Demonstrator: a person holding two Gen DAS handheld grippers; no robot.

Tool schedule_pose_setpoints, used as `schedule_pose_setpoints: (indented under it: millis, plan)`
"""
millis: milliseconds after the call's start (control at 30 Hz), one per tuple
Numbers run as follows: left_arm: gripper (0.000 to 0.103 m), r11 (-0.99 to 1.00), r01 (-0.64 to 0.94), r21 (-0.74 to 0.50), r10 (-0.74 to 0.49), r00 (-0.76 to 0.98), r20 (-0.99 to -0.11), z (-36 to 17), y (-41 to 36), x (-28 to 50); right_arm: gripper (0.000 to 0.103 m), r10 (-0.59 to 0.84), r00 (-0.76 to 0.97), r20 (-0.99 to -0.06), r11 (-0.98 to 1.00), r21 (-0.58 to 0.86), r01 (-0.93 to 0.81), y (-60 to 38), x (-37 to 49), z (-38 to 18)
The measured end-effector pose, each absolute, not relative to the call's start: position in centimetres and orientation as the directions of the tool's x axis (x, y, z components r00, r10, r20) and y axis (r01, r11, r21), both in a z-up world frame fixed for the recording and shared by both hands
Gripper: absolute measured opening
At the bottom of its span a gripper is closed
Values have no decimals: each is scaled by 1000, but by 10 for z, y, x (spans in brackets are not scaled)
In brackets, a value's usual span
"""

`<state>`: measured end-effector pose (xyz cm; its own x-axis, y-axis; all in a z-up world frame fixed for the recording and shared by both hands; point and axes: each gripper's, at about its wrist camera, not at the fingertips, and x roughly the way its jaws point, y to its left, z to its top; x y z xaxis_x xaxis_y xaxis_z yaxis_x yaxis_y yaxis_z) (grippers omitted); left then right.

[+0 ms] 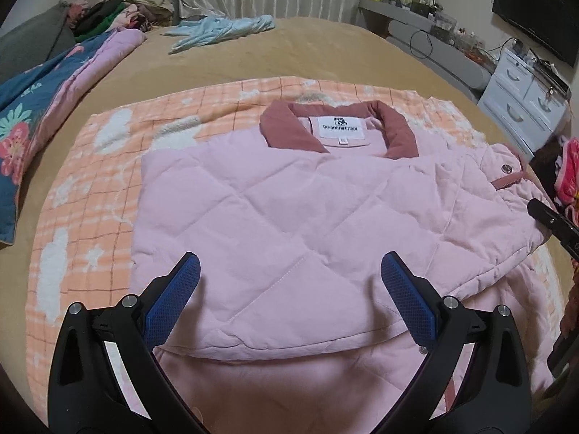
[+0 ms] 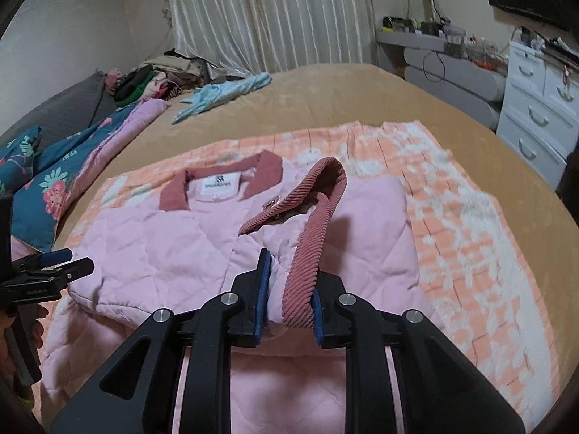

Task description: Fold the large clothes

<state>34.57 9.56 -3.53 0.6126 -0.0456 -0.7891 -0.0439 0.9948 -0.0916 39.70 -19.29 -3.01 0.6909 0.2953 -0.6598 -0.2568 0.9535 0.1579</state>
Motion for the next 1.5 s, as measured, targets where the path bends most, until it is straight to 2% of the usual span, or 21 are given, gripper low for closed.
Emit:
schedule_pose_setpoints:
  millis: [100,267,467,833,1133,1267,1500]
  plan:
    - [94,996,-37,-86,-47,603,-797,-40,92,347,27,282,682,-675,957,149,-248,-194,397,-36]
    - [94,998,-31,-60,-31,581,-813,-52,87,350,51,250,674,-695,967,147,-207,-205,394,-36]
    - [94,997,-41,-59,-25,565,-825,-67,89,357,70,240,698,-675,968,108,-228,-206,389,-17]
    - [95,997,-26,-71,-45,545,-837,-85,94,363,77,276,614,-740,928,40,-370,-142,405,-30]
    - [95,996,-20,-85,-60,552,-832,-87,96,365,79,203,477,-855,950,53,-308,-125,441,-83]
    - [95,997,-24,-71,-46,556,-830,-87,93,363,81,189,489,-852,957,50,-285,-123,444,-103]
    - [95,997,-34,-67,-37,558,-829,-76,93,354,83,216,524,-824,958,75,-277,-131,428,-89]
